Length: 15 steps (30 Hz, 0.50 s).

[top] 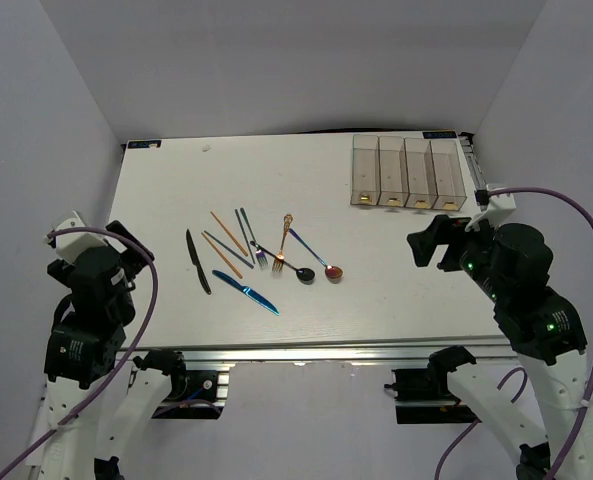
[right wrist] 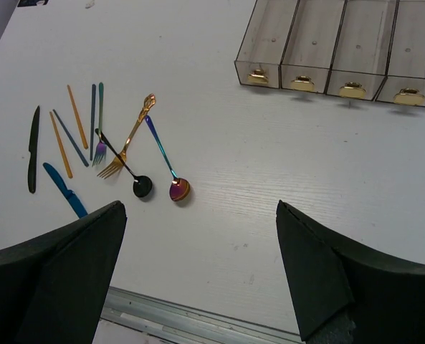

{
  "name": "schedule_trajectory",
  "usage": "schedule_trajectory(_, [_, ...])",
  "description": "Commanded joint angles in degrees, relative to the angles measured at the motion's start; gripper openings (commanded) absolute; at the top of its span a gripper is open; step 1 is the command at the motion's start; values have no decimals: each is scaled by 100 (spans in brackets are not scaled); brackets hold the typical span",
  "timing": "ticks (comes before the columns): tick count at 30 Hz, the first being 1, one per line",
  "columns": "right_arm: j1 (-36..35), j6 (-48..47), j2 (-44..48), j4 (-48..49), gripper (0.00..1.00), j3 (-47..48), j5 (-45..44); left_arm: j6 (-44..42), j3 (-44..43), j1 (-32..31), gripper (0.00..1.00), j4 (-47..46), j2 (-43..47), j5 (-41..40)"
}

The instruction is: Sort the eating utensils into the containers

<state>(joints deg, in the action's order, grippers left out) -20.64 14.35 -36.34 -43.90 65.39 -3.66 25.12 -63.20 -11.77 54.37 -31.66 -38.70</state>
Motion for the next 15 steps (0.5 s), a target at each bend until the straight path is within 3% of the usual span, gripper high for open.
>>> schedule_trajectory(1, [-27, -108, -75, 224, 89, 45, 94, 80, 27, -18, 98, 152, -112, -182])
schedule_trajectory(6, [-27, -239, -110, 600, 89, -52, 374, 203, 132, -18, 98, 144, -226, -314])
schedule_trajectory(9, [-19, -170, -189, 917, 89, -201, 1129, 221, 386, -18, 98, -22, -235, -226])
schedule_trajectory(13, [-71, 251, -1292, 1268, 89, -193, 2322, 256, 773, -18, 98, -487, -61, -129])
schedule_trajectory(15, [-307, 358, -2126, 1454, 89, -97, 2048, 343, 993, -18, 98, -707, 28, -164])
